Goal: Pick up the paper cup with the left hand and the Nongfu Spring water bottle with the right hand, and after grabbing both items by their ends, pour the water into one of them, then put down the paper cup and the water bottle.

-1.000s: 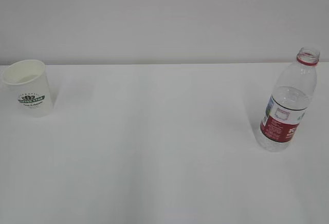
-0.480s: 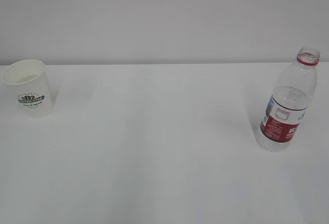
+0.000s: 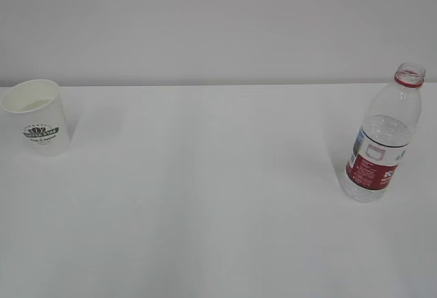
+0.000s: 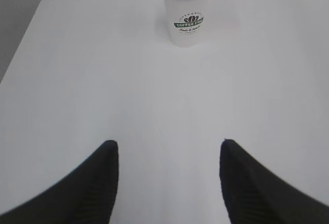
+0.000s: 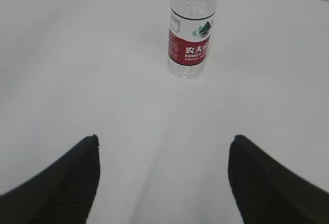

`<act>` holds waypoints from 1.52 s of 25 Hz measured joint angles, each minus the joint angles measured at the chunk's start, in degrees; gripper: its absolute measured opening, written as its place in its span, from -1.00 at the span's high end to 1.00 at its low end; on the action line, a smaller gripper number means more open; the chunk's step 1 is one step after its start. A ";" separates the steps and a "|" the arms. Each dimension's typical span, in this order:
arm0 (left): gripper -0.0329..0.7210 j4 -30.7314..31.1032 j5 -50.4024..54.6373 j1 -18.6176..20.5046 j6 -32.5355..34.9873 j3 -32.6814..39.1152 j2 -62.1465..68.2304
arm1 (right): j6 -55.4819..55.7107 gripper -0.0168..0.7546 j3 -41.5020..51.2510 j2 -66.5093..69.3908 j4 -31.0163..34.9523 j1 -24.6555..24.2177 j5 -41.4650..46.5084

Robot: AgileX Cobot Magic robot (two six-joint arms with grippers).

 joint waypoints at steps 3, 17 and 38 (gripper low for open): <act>-0.29 0.00 -0.13 0.00 0.00 0.00 0.00 | 0.00 -0.56 0.00 0.00 -0.15 0.00 -0.05; -0.39 0.00 -0.34 0.00 0.00 0.00 0.00 | 0.00 -0.57 0.13 0.00 -1.91 0.00 -0.18; -0.40 0.00 -0.34 -0.82 0.09 0.00 0.00 | 0.00 -0.57 0.17 0.00 -1.39 0.00 -0.32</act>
